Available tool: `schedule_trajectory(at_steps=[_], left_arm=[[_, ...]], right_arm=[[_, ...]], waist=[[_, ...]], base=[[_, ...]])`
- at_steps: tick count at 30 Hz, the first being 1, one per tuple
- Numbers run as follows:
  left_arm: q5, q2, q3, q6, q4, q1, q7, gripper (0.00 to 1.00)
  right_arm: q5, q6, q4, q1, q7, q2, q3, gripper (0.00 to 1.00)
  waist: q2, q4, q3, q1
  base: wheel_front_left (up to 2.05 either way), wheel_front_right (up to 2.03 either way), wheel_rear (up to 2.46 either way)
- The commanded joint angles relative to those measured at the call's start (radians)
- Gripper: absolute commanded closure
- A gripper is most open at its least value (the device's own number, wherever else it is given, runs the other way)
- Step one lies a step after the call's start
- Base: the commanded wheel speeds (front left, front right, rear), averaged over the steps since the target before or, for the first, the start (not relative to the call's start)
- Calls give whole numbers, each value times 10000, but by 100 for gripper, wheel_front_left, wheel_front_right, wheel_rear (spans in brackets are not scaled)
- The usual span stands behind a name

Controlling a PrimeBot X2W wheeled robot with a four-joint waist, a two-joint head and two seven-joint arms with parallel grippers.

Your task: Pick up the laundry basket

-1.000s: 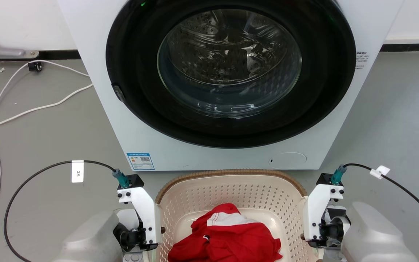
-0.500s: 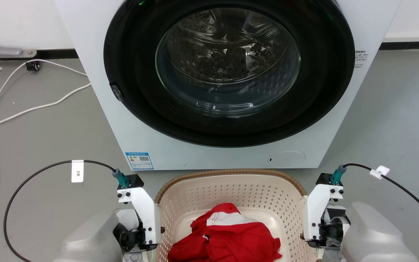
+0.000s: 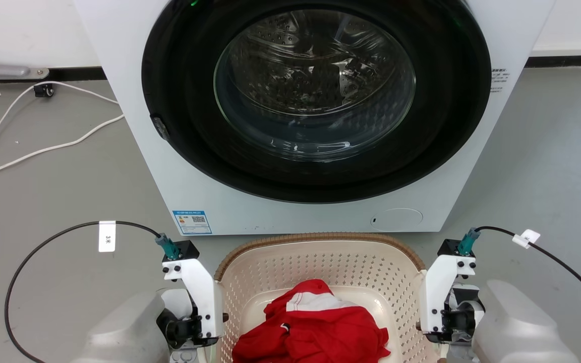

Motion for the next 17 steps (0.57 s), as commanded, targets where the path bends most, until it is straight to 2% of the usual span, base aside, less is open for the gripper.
schedule_trajectory(at_steps=[1, 17], left_arm=[[-80, -59, -24, -80, -100, -84, -33, 100], [-157, 3, -192, -81, -141, -178, -73, 100]], right_arm=[[-11, 31, -38, -22, -58, 46, -25, 100], [-33, 29, -38, -176, -204, 46, 10, 100]], waist=[[-1, -1, -1, 0], [-1, 7, 88, 0]], base=[[0, 0, 0], [0, 0, 0]])
